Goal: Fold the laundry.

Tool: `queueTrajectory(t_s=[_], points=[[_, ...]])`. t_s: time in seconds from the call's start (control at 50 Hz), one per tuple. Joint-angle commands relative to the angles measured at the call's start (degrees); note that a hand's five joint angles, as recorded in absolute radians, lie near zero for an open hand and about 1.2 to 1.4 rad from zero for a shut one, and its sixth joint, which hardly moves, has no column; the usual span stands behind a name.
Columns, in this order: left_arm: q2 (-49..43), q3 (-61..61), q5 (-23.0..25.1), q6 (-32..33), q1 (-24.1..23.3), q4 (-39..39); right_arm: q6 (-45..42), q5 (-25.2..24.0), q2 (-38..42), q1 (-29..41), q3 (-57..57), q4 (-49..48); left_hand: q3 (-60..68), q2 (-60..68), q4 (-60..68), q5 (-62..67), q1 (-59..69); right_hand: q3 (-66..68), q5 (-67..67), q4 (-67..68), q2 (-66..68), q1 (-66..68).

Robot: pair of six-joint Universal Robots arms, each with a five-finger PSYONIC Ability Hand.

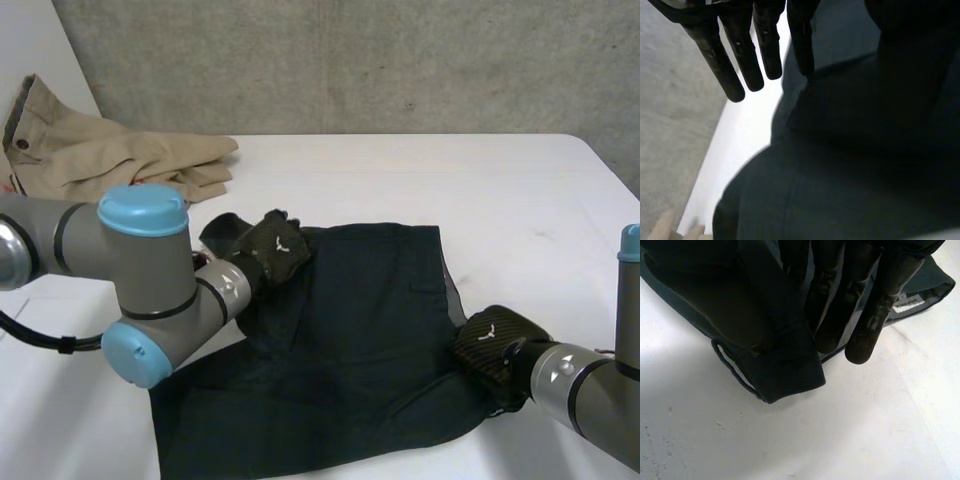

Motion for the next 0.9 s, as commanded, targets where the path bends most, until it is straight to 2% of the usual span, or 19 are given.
queueTrajectory(t_s=[0.02,0.08,0.24,0.3,0.38,0.46,0.48,0.5,0.54,0.56,0.62,0.7,0.82,0.9], points=[[-0.78,0.3,-1.38,1.82,0.35,-0.82,-0.09,-0.03,0.04,-0.37,0.9,-0.66,41.83,41.93,41.66,41.57,41.7,11.77,13.07,11.75,12.91,23.77],[-0.52,-0.31,-4.36,1.03,0.17,-0.82,0.0,-0.03,0.13,-0.28,0.99,-1.1,53.45,53.55,53.28,53.19,53.32,11.77,13.07,11.75,12.91,23.77],[4.39,-5.84,-13.68,-0.2,0.17,-0.38,0.0,-0.03,0.21,-0.28,0.9,-1.54,53.5,53.6,53.33,53.24,53.37,11.77,13.07,11.75,12.91,23.77],[6.42,-8.31,-15.8,-0.91,0.35,0.41,-0.09,-0.03,0.13,-0.2,0.9,-1.63,53.5,53.6,53.33,53.24,53.37,11.77,13.07,11.75,12.91,23.77],[10.46,-13.4,-17.92,-4.94,1.22,1.81,-0.09,-0.03,0.21,-0.02,0.81,-1.72,53.5,53.6,53.33,53.24,53.37,11.77,13.07,11.75,12.91,23.77],[12.84,-16.05,-16.95,-9.17,1.93,4.44,-0.09,-0.03,0.21,0.07,0.64,-1.72,50.52,50.62,50.35,50.27,50.39,11.77,13.07,11.75,12.91,23.77],[13.11,-15.88,-15.64,-10.04,1.93,6.54,-0.09,-0.03,0.13,0.16,0.55,-1.72,31.84,31.94,31.67,31.58,31.71,11.77,13.07,11.75,12.91,23.77],[13.2,-15.79,-14.93,-10.31,1.84,7.52,0.0,-0.03,0.21,0.16,0.46,-1.8,20.0,20.1,19.83,19.74,19.87,11.77,13.07,11.75,12.91,23.77],[13.11,-14.65,-11.44,-10.58,1.49,9.37,-0.09,0.06,0.13,0.33,0.37,-1.98,-0.37,-0.27,-0.54,-0.63,-0.5,11.77,13.07,11.75,12.91,23.77],[13.11,-13.86,-10.02,-10.58,1.4,9.55,0.0,0.06,0.21,0.42,0.37,-2.15,-2.47,-2.37,-2.65,-2.73,-2.6,11.77,13.07,11.75,12.91,23.77],[12.06,-9.92,-3.71,-10.49,1.14,9.03,-0.09,0.06,0.13,0.51,0.64,-2.42,-3.17,-3.07,-3.34,-3.43,-3.3,11.77,13.07,11.75,12.91,23.77],[7.16,-5.96,1.49,-9.96,1.49,5.17,0.0,0.06,0.3,0.6,0.99,-2.42,-2.5,-2.4,-2.67,-2.76,-2.63,11.77,13.07,11.75,12.91,23.77],[0.81,-0.24,2.65,-7.25,1.23,-1.69,0.0,0.06,0.39,-0.19,1.43,-2.51,0.02,0.12,-0.15,-0.24,-0.11,11.77,13.07,11.75,12.91,23.77],[-1.83,0.91,2.56,-1.1,1.05,-3.46,0.0,-0.03,0.48,-0.28,1.43,-2.59,2.38,2.48,2.21,2.12,2.25,11.77,13.07,11.75,12.91,23.77]])
